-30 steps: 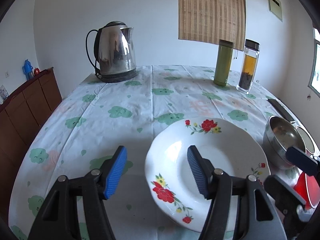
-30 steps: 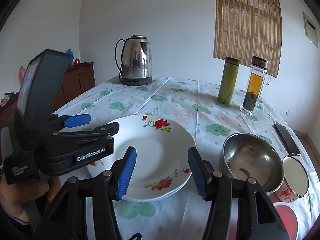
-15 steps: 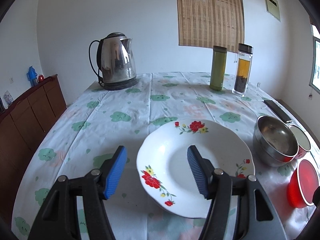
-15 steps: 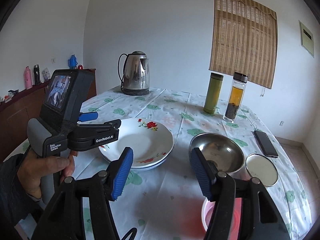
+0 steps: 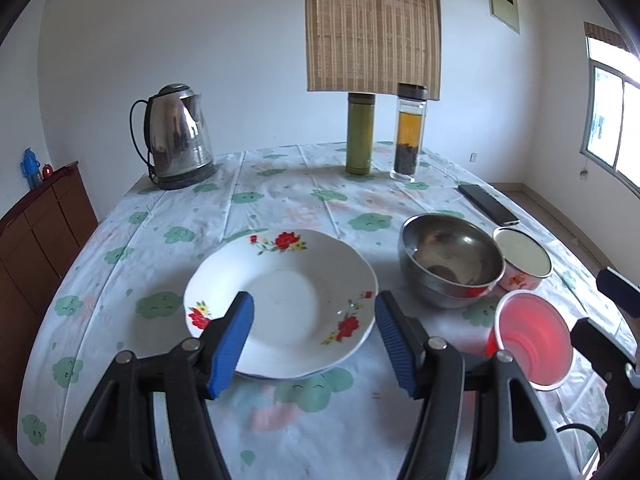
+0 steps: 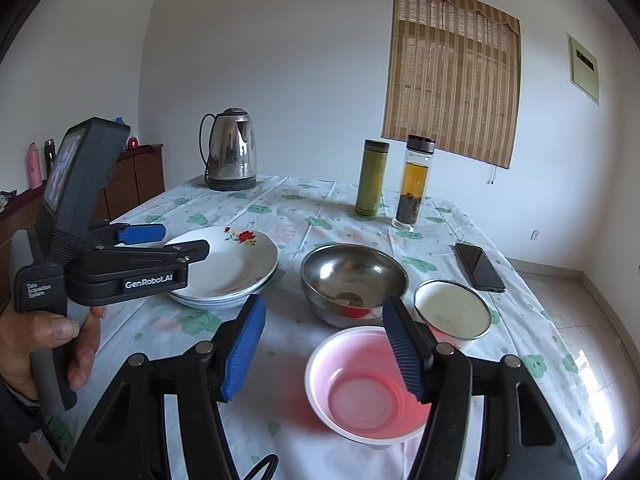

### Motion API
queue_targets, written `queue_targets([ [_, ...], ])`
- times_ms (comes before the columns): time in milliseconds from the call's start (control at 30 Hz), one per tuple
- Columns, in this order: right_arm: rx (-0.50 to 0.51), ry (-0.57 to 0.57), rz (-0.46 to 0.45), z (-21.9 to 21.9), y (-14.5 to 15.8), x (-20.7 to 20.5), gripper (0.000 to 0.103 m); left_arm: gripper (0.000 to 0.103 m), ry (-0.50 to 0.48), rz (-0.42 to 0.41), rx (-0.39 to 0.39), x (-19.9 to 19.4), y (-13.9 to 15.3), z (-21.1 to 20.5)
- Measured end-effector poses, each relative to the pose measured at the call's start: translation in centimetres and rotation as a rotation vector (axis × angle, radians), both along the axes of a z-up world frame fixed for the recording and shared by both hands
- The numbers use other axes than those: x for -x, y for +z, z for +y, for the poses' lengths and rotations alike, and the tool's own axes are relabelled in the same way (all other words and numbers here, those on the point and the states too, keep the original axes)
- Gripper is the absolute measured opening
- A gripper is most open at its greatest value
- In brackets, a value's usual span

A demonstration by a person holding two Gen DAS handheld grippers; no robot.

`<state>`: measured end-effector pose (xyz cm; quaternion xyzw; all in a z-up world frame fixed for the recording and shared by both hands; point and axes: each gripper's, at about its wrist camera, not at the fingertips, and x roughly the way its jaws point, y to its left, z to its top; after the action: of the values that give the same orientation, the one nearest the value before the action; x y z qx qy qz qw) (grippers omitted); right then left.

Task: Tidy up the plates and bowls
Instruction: 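Move both grippers toward the pink plastic bowl, then grasp the pink bowl rim with the left gripper while the right gripper grasps it too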

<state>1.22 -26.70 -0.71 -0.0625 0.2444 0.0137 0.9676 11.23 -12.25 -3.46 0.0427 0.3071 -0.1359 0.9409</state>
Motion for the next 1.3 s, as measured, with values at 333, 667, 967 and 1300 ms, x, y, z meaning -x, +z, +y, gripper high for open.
queue_targets([
  [333,-0.011,-0.117,0.026,-5.4,-1.1,0.9,0.063,0.064,-0.105,0.053,0.006,1.4,-1.0,-4.8],
  [667,-0.066,-0.193,0.122,-9.5,-4.2,0.4,0.063,0.064,-0.214,0.111,-0.003,2.1,-2.5,-9.3],
  [967,-0.098,-0.192,0.168,-10.5,-6.0,-0.4,0.044,0.038,-0.257,0.153,-0.028,2.1,-3.8,-11.0],
  [1300,-0.108,-0.162,0.17,-10.0,-6.5,-0.7,0.028,0.029,-0.273,0.157,-0.028,2.0,-4.3,-11.6],
])
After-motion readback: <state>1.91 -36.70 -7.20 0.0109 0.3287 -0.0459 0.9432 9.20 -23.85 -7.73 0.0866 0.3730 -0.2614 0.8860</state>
